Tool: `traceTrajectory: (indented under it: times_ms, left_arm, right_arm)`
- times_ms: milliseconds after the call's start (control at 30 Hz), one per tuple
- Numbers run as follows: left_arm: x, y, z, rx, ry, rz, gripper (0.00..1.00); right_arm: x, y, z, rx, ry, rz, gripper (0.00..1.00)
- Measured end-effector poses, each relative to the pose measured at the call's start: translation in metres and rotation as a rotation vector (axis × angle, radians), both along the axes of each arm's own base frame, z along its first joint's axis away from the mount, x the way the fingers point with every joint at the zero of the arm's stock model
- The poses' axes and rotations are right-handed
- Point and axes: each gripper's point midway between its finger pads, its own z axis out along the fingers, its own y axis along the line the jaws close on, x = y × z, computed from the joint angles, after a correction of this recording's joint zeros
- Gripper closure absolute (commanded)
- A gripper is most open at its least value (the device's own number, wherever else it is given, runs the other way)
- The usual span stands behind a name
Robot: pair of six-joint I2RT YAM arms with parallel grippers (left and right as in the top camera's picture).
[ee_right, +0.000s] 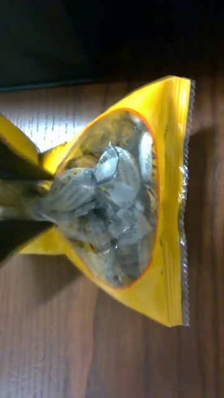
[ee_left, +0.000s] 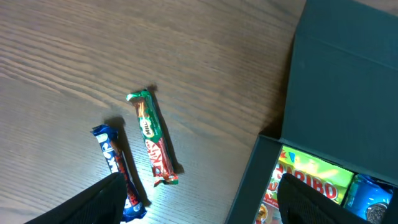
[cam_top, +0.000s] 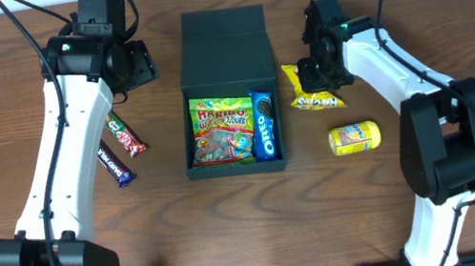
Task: Pack container
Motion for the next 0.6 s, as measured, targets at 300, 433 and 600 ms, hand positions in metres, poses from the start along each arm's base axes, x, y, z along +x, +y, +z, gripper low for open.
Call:
traceTrajectory:
  times_ms: [300,433,600]
  left_arm:
    - [0.004,0.017,0.001,-0.001,-0.008,0.039,0.21]
    - [0.006,0.038,0.002,-0.002,-0.016,0.09,0.21]
    - [0.009,0.061,0.003,0.0,-0.025,0.14,0.2]
  right_arm:
    - [0.012,0.014,0.06,0.012,-0.022,0.002,0.99]
    - [0.006,0.059,0.103,0.094,-0.096,0.031,0.99]
    - [-0.028,0.134,0.115,0.185,-0.071,0.067,0.99]
